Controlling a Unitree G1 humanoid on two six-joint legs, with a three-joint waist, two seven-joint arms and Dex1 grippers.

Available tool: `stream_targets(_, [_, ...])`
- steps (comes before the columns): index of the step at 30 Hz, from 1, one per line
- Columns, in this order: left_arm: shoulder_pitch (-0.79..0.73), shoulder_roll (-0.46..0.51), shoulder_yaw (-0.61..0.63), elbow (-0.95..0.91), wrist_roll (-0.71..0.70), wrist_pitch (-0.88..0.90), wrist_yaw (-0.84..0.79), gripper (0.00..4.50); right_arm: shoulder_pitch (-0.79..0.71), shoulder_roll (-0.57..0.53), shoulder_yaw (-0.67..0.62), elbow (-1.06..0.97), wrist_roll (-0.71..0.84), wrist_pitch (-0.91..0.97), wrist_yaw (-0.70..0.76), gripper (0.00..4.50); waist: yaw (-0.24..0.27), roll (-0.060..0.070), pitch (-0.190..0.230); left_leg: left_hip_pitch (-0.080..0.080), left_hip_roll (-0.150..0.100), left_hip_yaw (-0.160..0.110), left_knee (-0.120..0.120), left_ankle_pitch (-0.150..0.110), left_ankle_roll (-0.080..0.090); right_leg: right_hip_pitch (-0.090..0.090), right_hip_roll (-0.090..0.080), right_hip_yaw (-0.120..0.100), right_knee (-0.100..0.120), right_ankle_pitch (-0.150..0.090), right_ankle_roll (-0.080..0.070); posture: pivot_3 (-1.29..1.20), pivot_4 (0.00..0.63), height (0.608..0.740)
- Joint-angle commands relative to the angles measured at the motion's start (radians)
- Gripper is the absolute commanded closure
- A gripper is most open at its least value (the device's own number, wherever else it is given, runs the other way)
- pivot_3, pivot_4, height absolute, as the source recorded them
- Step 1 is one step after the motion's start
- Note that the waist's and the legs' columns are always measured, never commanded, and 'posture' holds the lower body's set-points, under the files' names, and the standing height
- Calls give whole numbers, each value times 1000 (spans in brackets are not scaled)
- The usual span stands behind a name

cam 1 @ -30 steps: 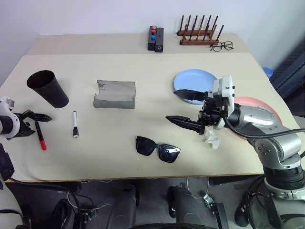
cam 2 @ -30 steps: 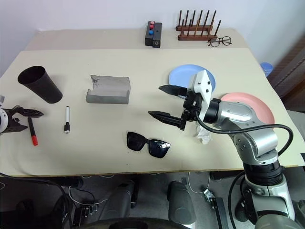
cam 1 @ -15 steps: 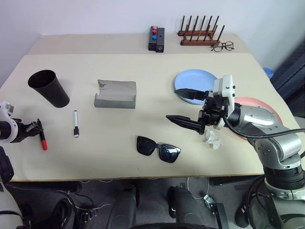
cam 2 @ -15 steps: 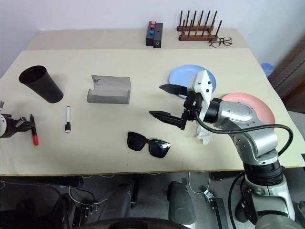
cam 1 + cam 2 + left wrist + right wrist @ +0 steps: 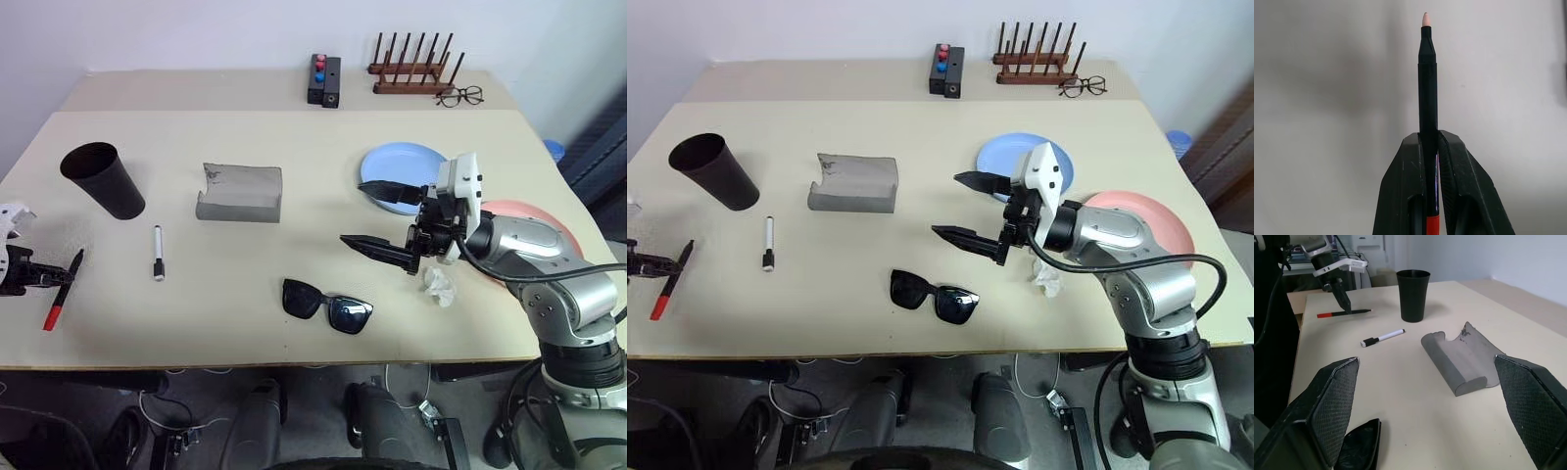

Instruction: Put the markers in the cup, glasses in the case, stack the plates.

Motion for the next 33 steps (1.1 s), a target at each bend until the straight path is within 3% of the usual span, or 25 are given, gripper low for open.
stream_targets(1, [15,40,54,-55,-8,-52,11,4469,-13,0,-19,-12,2,-18,1,0,0,0,0,0,0,0,0,0,0,-1,0,0,0,0,0,0,150,740])
stream_targets(4, [84,71,132,-120,-46,-107,2,4469,-6,-4,-23,-19,2,-15,-3,0,-4,0,0,-1,0,0,0,0,0,-1,0,0,1,0,1,0,150,740])
stream_targets(8, [294,126,249,-317,-134,-126,-71,4469,-2,-7,-27,-22,5,-14,-4,0,-9,1,0,-1,0,1,-1,0,0,-2,0,1,1,1,1,0,150,740])
stream_targets(12, [427,93,398,-437,-153,-270,-14,4469,-5,-6,-29,-10,6,-17,2,0,-1,1,0,-1,1,1,-1,0,0,-3,1,1,1,0,0,0,150,740])
stream_targets(17, [380,-75,609,-510,-220,-440,159,4469,-5,-5,-39,8,26,-12,20,0,7,0,0,-3,2,1,1,0,0,-2,-1,0,-1,1,-1,0,150,740])
stream_targets(21, [419,-142,705,-588,-274,-481,181,4469,-1,-7,-40,25,18,-20,28,0,-4,0,0,-4,0,1,1,0,0,-3,-1,0,0,3,3,0,150,740])
stream_targets(23, [424,-172,736,-603,-295,-513,198,4469,-4,-6,-43,28,18,-19,27,0,-7,0,0,-4,0,3,1,0,0,-4,0,1,1,3,3,0,150,740])
stream_targets(26, [321,-255,760,-596,-339,-601,274,4469,-10,-2,-41,32,13,-22,26,0,0,0,0,-3,1,2,1,0,1,-4,2,0,3,3,3,0,150,740])
stream_targets(33, [128,-346,766,-485,-392,-756,347,4469,-18,3,-40,36,10,-21,22,0,2,0,0,-2,1,2,5,1,0,0,2,0,2,3,4,0,150,740])
